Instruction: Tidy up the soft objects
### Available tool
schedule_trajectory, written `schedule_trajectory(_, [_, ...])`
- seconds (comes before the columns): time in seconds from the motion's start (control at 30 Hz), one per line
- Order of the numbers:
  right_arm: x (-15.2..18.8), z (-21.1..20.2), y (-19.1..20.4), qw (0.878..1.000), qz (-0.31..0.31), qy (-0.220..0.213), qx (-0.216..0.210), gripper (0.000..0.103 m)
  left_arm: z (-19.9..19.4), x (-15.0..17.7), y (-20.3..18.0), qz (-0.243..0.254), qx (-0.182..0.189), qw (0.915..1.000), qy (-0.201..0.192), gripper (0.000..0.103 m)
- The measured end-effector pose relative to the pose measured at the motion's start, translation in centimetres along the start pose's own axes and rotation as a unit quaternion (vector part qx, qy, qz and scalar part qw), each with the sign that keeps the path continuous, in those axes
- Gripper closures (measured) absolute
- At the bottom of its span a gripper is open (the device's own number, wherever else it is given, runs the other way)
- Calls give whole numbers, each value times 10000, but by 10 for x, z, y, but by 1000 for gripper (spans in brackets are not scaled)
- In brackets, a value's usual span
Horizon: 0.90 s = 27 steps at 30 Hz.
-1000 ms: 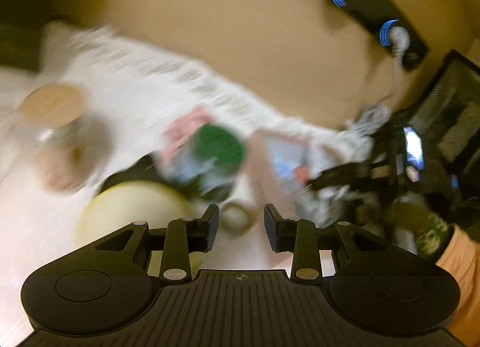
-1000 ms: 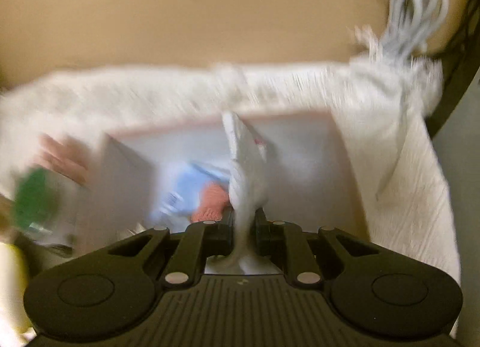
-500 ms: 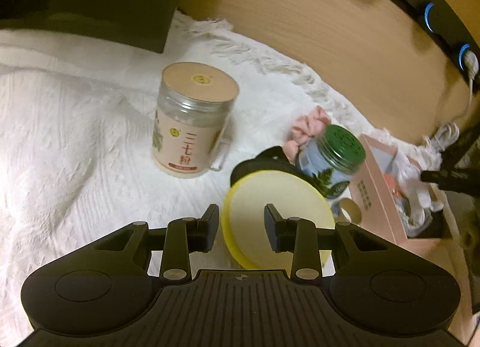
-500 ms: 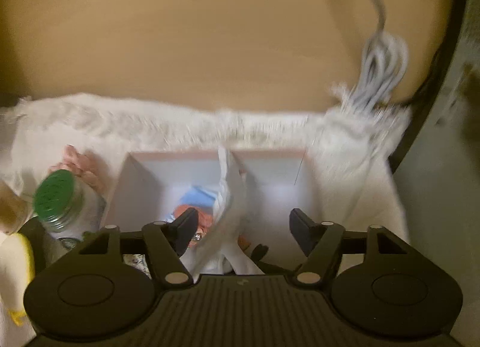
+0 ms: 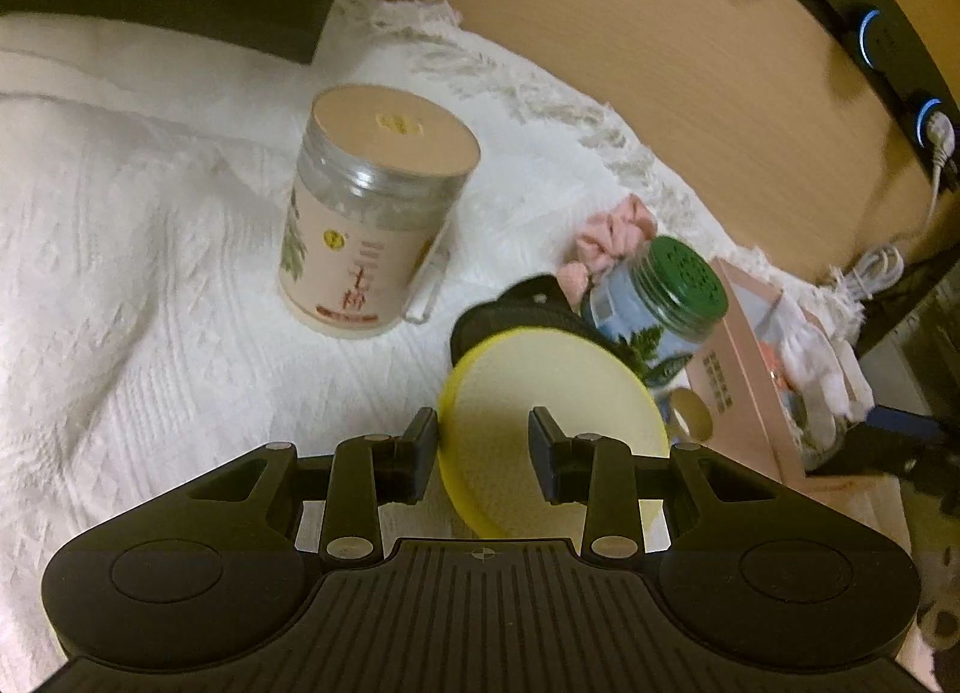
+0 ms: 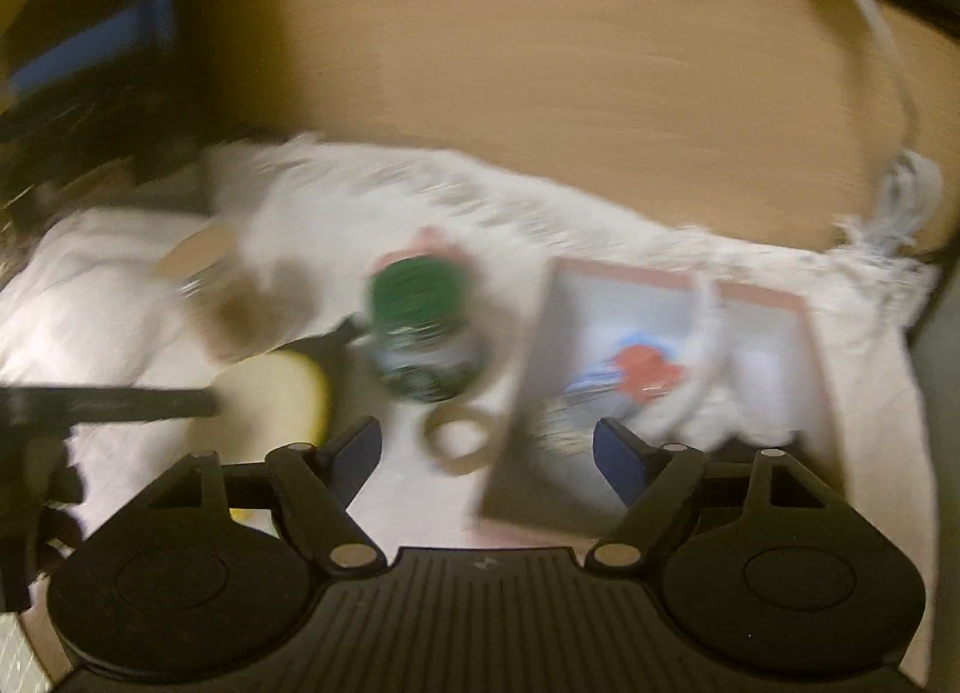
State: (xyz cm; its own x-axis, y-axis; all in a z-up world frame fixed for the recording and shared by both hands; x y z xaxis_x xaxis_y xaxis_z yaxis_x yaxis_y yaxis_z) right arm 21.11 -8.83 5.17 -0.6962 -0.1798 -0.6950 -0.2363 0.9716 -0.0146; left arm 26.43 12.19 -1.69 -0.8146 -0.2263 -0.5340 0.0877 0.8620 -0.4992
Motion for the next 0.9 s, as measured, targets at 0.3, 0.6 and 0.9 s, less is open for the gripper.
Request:
schedule_trajectory(0.3, [-3,53,58,9984,-558,98,-28,19,-5,15,15,-66,102,9994,330,67])
schedule_trajectory(0.6, [5,91,68,9959,-810,272,284,53,-11,3,35,-243,188,9992,269,66])
schedule_trajectory(0.9, [11,95,57,9975,-587,352,175,53,10,-13,16,-308,639,9969,334,61])
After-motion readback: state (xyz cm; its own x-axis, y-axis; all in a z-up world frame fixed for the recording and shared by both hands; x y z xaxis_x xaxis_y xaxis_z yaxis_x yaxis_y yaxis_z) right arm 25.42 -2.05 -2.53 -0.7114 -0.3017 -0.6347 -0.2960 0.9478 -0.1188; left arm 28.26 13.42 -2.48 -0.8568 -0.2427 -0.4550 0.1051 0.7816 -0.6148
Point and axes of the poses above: each gripper's, at about its wrist camera, not at the fingertips, and z roughly the way its jaws point, y to its left, x to its underside, the point moved 10 cm from there along z, roughly the way its jaws point, and after that the axes turned 9 degrees about -z, right-handed, at the moved point
